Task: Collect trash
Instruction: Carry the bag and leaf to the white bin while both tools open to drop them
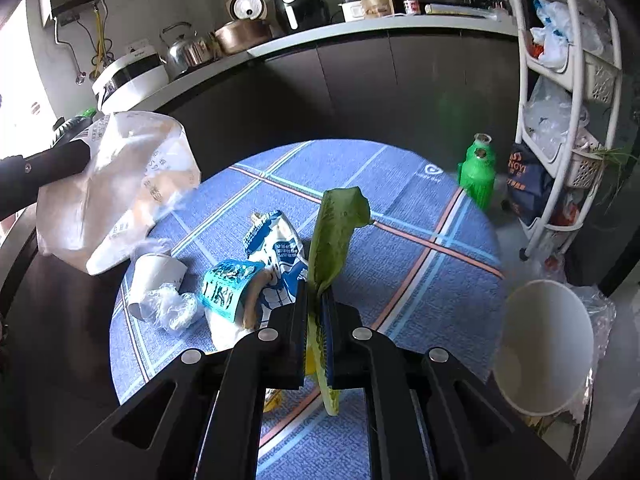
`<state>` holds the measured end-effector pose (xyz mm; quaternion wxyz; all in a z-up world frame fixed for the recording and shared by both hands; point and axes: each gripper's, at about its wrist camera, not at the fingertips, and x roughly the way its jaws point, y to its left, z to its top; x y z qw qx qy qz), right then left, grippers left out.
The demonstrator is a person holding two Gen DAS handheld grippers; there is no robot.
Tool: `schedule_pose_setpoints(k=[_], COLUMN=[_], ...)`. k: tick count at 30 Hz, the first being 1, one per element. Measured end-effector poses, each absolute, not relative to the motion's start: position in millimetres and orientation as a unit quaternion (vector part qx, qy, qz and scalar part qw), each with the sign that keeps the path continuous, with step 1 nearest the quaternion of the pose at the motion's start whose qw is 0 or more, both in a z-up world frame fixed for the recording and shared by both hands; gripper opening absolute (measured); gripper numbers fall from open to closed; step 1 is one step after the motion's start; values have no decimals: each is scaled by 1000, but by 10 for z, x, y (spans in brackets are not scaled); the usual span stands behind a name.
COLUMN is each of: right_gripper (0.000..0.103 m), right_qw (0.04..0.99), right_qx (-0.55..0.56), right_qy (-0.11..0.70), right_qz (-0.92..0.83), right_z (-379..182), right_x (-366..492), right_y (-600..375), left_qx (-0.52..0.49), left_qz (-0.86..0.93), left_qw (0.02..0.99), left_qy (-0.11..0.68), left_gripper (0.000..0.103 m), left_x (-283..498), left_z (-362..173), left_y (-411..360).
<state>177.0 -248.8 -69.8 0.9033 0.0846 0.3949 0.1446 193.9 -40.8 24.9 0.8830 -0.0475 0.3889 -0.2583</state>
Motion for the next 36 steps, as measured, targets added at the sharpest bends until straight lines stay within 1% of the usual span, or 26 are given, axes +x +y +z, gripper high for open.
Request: schedule_pose_setpoints(k=[7,12,16,28,31,36], right_gripper=[6,6,6,6,7,8], right_qw=[919,915,915,929,934,925], right_qx=[107,177,179,191,192,221], right_qy=[350,327,329,285,282,306], right_qz=[147,158,149,137,109,51], right_z=[-418,-335,-345,-135,-167,-489], right_x=[1521,1444,1483,1437,1352,1236], right_y=[-2747,-3112,-3230,-3513,-3728,-4220], left_qx=[-29,-13,0,18,26,37], left_qz=[-268,-283,-290,-306,-324,-365], left_qw=[889,890,889,883,875,853], left_qy=[370,357,354,355,358,372], left_gripper=[8,8,8,8,8,8], left_x=[1750,1680,1656,1614,1643,1739], left_z=[501,617,636,620,596,458], left_y=[-575,-835,-1049,-1276,-1456,-1948])
